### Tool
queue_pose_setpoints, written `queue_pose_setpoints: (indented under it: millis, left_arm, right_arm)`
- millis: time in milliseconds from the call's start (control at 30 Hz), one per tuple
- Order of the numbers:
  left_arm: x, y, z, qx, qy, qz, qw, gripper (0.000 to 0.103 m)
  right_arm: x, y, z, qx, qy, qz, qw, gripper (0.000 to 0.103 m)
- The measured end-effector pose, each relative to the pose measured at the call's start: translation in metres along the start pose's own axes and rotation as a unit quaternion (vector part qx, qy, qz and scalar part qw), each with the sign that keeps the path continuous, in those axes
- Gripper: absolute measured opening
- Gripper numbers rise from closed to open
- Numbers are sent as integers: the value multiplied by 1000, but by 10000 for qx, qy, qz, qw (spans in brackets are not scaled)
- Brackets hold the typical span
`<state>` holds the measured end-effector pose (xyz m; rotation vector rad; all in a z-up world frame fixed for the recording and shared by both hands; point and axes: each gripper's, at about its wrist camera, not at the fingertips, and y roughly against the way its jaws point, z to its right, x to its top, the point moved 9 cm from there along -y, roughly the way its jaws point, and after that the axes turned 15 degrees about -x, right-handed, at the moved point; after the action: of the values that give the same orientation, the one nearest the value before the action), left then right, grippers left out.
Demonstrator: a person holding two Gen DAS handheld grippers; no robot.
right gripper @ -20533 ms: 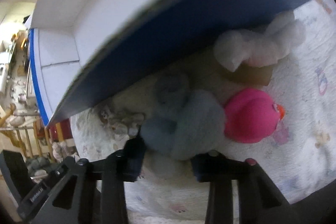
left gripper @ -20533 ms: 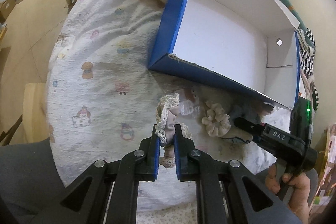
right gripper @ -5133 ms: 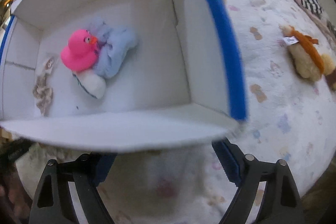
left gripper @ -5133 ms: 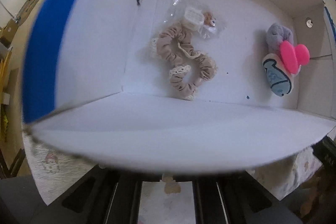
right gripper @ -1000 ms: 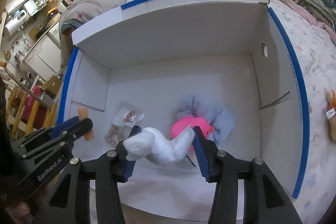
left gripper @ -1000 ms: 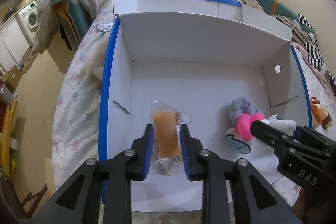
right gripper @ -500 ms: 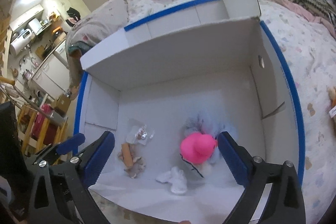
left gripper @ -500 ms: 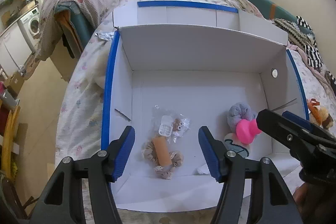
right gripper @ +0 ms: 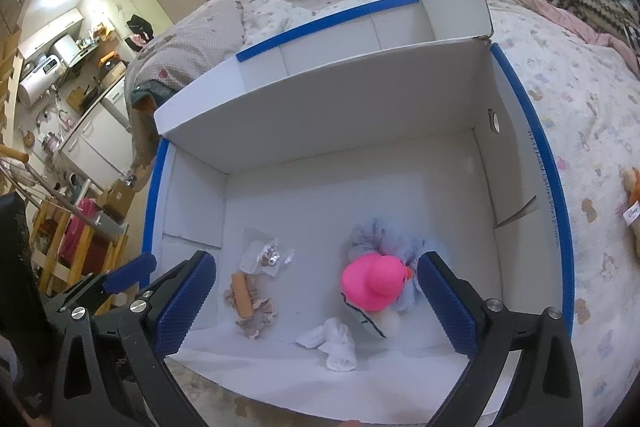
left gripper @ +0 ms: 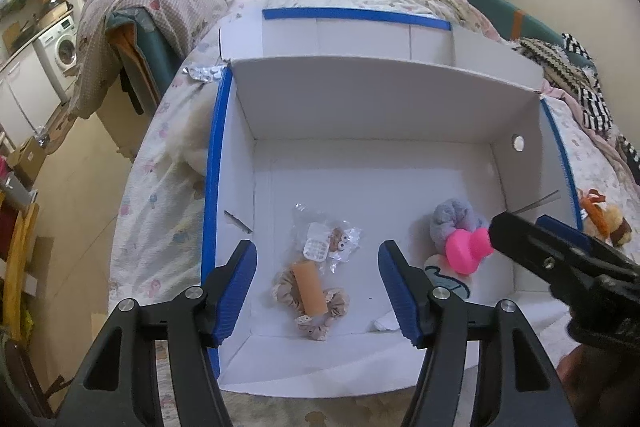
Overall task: Organize soft objects
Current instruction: 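Open both grippers to drop the orange item and sock in the box, then withdraw both tools from the box toward the remaining items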
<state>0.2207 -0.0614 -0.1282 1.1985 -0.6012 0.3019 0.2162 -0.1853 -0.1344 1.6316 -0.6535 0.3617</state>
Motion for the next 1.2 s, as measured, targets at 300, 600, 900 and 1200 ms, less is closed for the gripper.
queue_pose_setpoints:
  millis: [300, 600, 900, 1200]
  left_arm:
    - [-4, 42, 0, 116, -129, 20, 9998, 60]
    - [-49, 48, -12, 162, 133, -241, 9995, 60]
    - [-78, 51, -49, 419, 275, -430, 9978, 60]
    - [-88, 52, -62, 338, 634, -516, 9961, 60]
  right_arm:
    - [-16, 18, 5, -24, 124, 59, 9999, 103]
    - [-35, 38, 13, 43, 234, 4, 9997, 103]
    - [-81, 38, 28, 388, 57, -633, 9972, 103]
    - [-108, 21, 45, 38, -148, -1254, 9920, 103]
